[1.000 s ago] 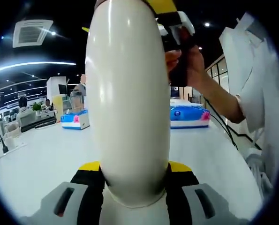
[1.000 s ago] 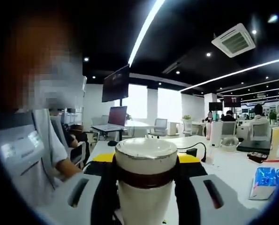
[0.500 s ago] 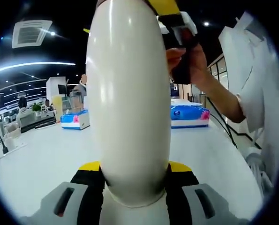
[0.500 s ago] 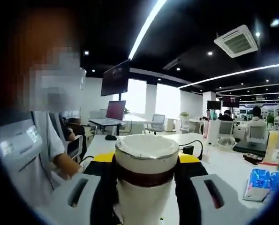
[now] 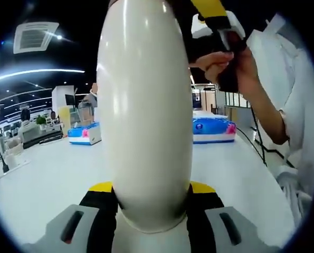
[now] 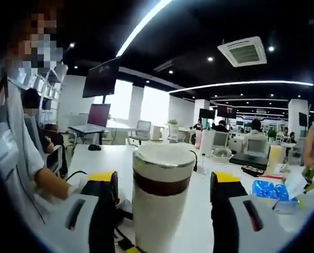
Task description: Grasp the water cup twist off the cup lid place the cup lid on the table
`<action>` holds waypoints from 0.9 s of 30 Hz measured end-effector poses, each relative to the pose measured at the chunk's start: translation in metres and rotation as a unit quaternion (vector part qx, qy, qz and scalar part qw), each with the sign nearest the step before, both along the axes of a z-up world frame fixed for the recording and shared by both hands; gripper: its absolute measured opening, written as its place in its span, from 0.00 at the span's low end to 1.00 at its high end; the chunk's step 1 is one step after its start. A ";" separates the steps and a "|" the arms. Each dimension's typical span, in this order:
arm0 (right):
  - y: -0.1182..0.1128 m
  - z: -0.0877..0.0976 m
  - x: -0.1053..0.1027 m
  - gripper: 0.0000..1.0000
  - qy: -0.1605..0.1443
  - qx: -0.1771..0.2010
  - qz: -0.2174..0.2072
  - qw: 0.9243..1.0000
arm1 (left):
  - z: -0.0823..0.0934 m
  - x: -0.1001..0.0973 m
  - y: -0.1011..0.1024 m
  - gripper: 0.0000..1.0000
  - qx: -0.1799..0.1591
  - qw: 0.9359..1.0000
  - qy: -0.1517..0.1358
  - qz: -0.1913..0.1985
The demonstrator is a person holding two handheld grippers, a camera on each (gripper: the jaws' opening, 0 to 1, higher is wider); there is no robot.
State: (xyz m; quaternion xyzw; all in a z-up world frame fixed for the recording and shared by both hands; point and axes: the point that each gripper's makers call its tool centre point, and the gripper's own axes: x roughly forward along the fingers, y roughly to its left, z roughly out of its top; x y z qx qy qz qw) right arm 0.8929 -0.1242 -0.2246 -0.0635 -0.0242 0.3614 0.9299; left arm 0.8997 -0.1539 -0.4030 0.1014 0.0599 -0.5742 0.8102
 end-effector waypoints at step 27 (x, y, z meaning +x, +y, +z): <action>-0.003 0.034 -0.004 0.74 -0.128 0.011 -0.265 0.956 | 0.000 0.000 0.003 0.52 0.009 1.000 -0.002 0.002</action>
